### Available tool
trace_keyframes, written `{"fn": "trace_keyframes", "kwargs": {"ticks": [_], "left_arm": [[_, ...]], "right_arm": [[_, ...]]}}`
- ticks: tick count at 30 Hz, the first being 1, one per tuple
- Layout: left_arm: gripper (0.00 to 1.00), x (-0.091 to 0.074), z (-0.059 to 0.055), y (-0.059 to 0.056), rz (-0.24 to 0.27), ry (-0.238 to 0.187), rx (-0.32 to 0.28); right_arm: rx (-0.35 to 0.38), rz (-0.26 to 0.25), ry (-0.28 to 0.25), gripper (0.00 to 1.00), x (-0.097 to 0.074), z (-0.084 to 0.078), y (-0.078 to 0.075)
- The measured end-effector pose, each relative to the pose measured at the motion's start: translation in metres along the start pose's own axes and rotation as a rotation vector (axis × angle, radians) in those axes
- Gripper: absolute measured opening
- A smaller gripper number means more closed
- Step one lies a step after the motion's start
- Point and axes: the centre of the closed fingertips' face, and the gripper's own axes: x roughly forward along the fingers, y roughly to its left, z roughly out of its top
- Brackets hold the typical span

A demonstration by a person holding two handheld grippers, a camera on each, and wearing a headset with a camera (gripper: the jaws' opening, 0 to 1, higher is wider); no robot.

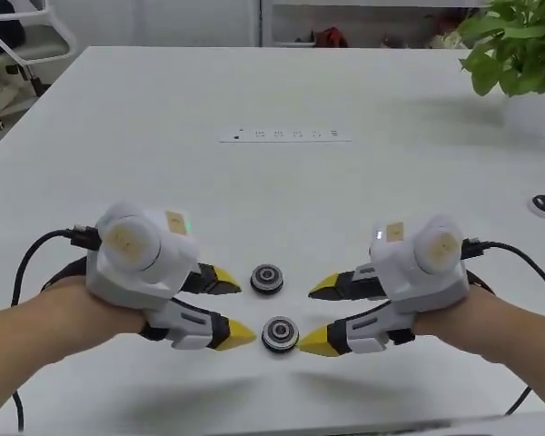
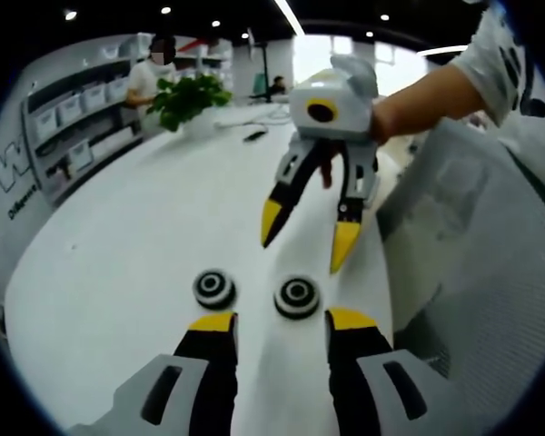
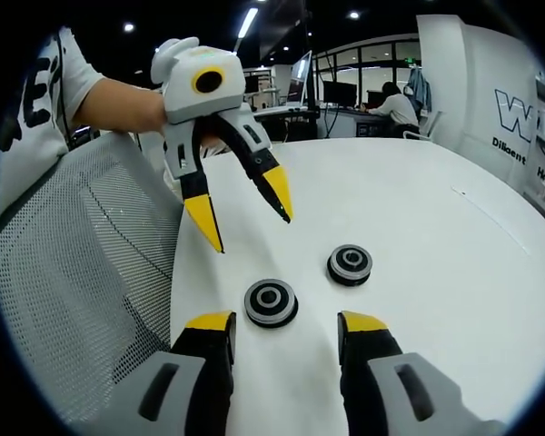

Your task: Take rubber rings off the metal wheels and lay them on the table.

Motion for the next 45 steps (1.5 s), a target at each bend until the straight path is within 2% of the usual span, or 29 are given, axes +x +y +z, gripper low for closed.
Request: {"fn": "trace_keyframes", "kwargs": {"ticks": [4, 9, 16, 21, 28, 34, 38, 45], "left_arm": [[0.37, 0.007, 0.002, -0.003, -0.018, -0.005, -0.015], [0.33, 0.014, 0.003, -0.009, -0.039, 0.004, -0.005], [0.29, 0.026, 0.004, -0.011, -0.052, 0.007, -0.024], [0.25, 0.034, 0.002, -0.014, -0.061, 0.023, -0.023], [0.21, 0.042, 0.002, -0.017, -0.06, 0.031, -0.009], [0.16, 0.045, -0.005, -0.016, -0.05, 0.055, -0.007], [0.17, 0.047, -0.003, -0.017, -0.046, 0.037, 0.018], [0.14, 0.047, -0.003, -0.015, -0.031, 0.026, 0.017]], "right_arm": [[-0.006, 0.005, 0.008, 0.41, 0.001, -0.001, 0.001], [-0.005, 0.005, 0.014, 0.41, 0.002, -0.003, 0.002], [-0.003, 0.003, 0.016, 0.41, 0.004, -0.004, 0.002], [-0.004, 0.006, 0.018, 0.41, 0.004, -0.005, 0.003], [-0.003, 0.008, 0.024, 0.41, 0.005, -0.007, 0.003], [0.003, 0.006, 0.023, 0.41, 0.006, -0.009, 0.003], [0.005, 0.01, 0.027, 0.41, 0.008, -0.011, 0.004], [-0.008, 0.022, 0.038, 0.4, 0.013, -0.01, 0.007]]}}
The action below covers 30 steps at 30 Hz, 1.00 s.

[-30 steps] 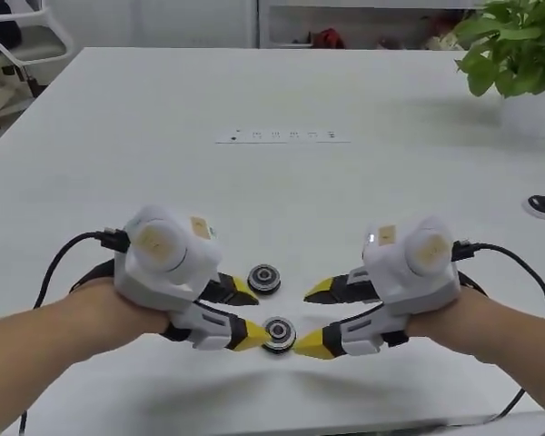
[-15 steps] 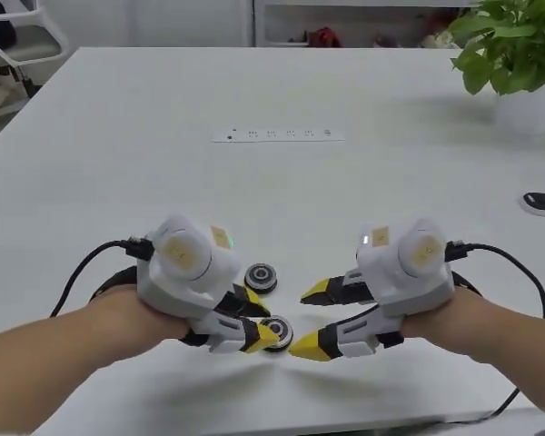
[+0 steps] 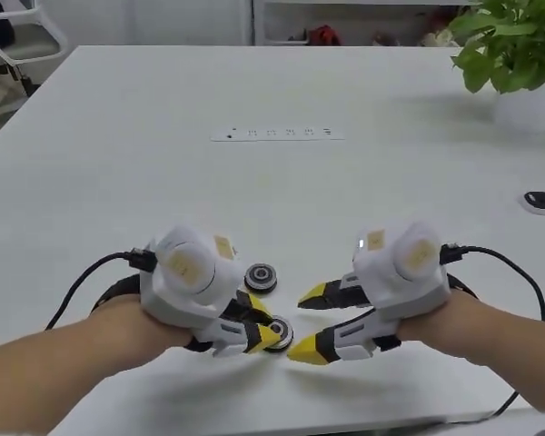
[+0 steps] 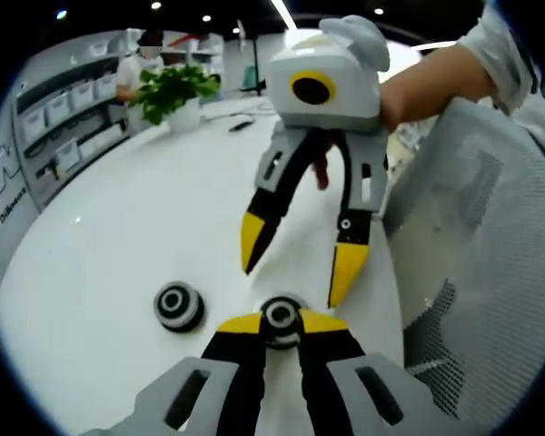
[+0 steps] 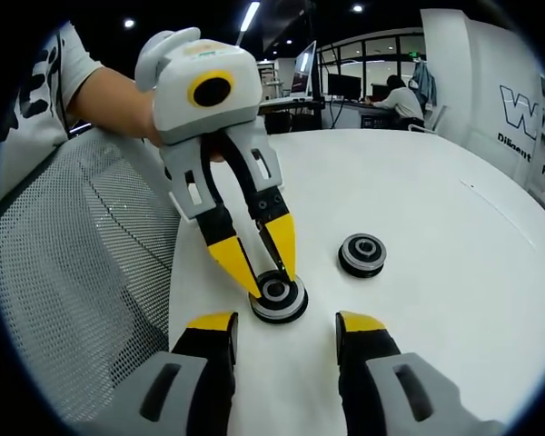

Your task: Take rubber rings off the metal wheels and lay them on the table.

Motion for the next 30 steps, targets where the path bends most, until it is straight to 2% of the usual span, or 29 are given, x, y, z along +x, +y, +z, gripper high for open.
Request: {"fn": "trace_keyframes", "kwargs": {"ticks": [4, 15, 23, 30], "left_arm": [[0.14, 0.0, 0.0, -0.001, 0.004, -0.009, -0.002], [0.14, -0.001, 0.001, -0.001, 0.009, -0.015, 0.003], [0.14, 0.0, 0.001, -0.002, 0.009, -0.019, 0.002], [0.14, -0.001, 0.001, -0.002, 0.011, -0.019, 0.003]], "right_arm": [[-0.005, -0.003, 0.0, 0.38, 0.003, 0.0, -0.001], [0.053, 0.033, -0.019, 0.33, 0.011, 0.002, 0.008], [0.079, 0.03, -0.027, 0.29, 0.014, 0.003, 0.007], [0.074, 0.018, -0.015, 0.25, 0.014, 0.0, 0.005]]}}
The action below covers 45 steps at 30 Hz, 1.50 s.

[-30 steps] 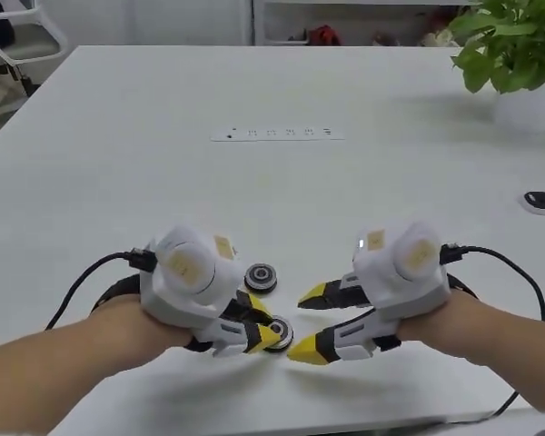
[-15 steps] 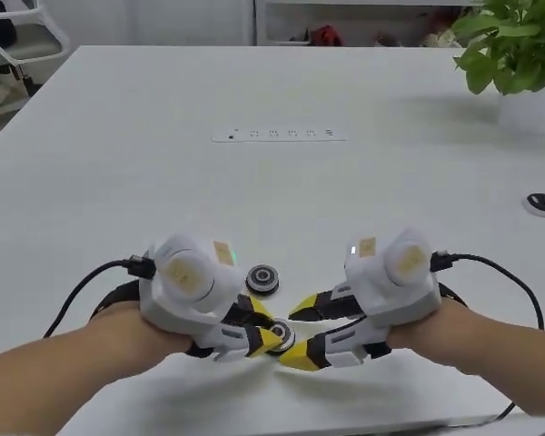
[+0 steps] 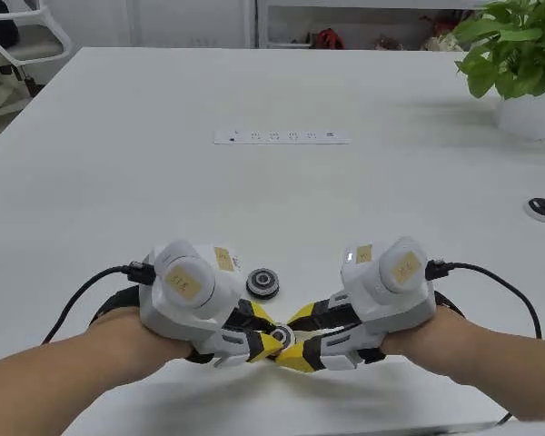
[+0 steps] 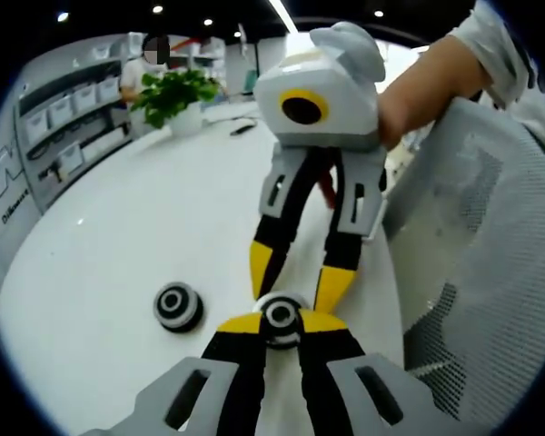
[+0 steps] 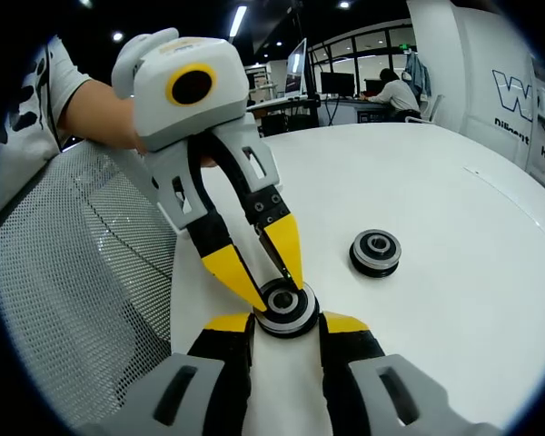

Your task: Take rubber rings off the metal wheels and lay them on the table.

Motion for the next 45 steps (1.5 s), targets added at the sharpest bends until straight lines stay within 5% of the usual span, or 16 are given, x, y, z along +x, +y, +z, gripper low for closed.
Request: {"fn": "trace_keyframes", "kwargs": {"ticks": [30, 45], "left_arm": [[0.14, 0.0, 0.0, 0.001, 0.004, -0.006, 0.0], [0.14, 0.0, 0.0, 0.001, 0.007, -0.006, -0.001]], "right_arm": [[0.019, -0.001, 0.011, 0.1, -0.009, -0.009, 0.0], [0.11, 0.0, 0.011, 0.0, -0.01, -0.012, -0.004]]}}
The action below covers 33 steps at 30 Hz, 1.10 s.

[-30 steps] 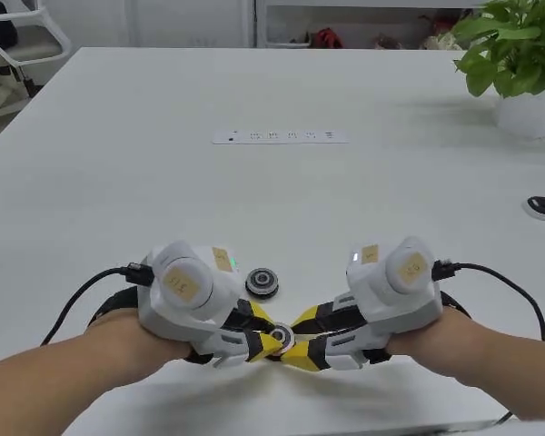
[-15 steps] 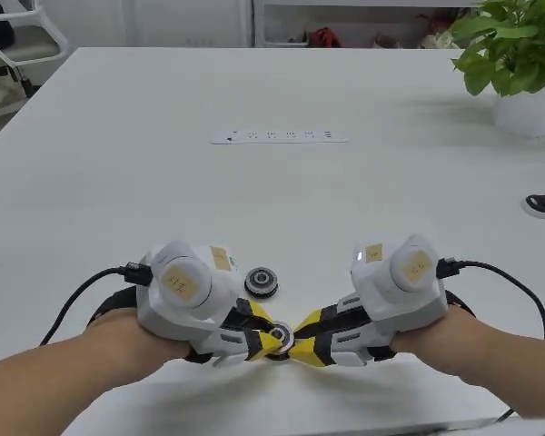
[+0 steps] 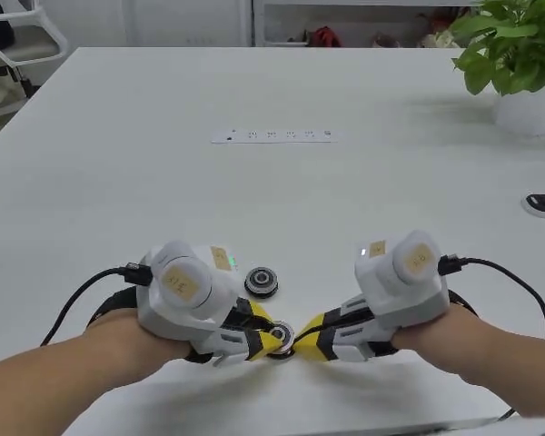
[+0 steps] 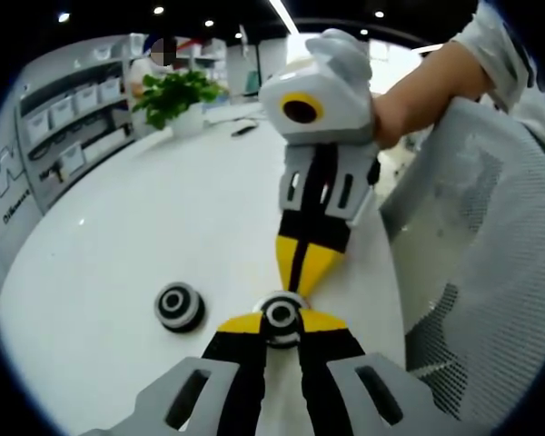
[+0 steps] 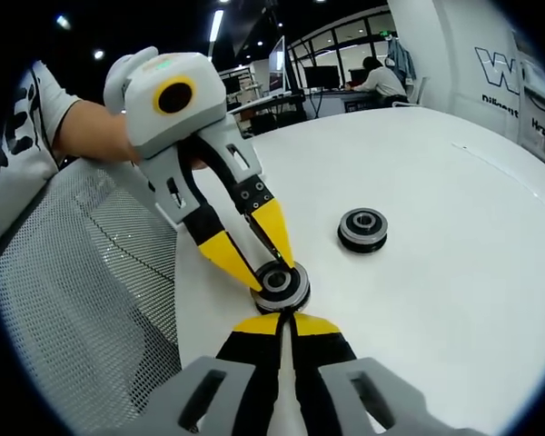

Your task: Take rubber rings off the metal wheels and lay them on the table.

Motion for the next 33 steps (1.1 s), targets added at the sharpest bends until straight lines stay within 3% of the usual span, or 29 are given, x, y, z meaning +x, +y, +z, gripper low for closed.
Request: {"fn": "trace_keyframes", "kwargs": {"ticks": [9, 14, 24, 33], "left_arm": [[0.13, 0.001, 0.0, 0.0, 0.004, 0.002, 0.002], [0.13, 0.0, 0.0, 0.001, 0.004, -0.001, -0.004], [0.13, 0.001, 0.001, 0.001, 0.009, 0.002, -0.001], [0.13, 0.001, 0.001, 0.002, 0.018, 0.008, 0.002]], "right_arm": [[0.07, -0.006, -0.009, 0.0, -0.002, 0.001, -0.003], [0.135, -0.016, -0.041, 0.0, -0.006, 0.003, -0.008], [0.161, -0.026, -0.052, 0.0, -0.006, 0.005, -0.011], [0.218, -0.024, -0.105, 0.0, -0.009, 0.012, -0.013]]}}
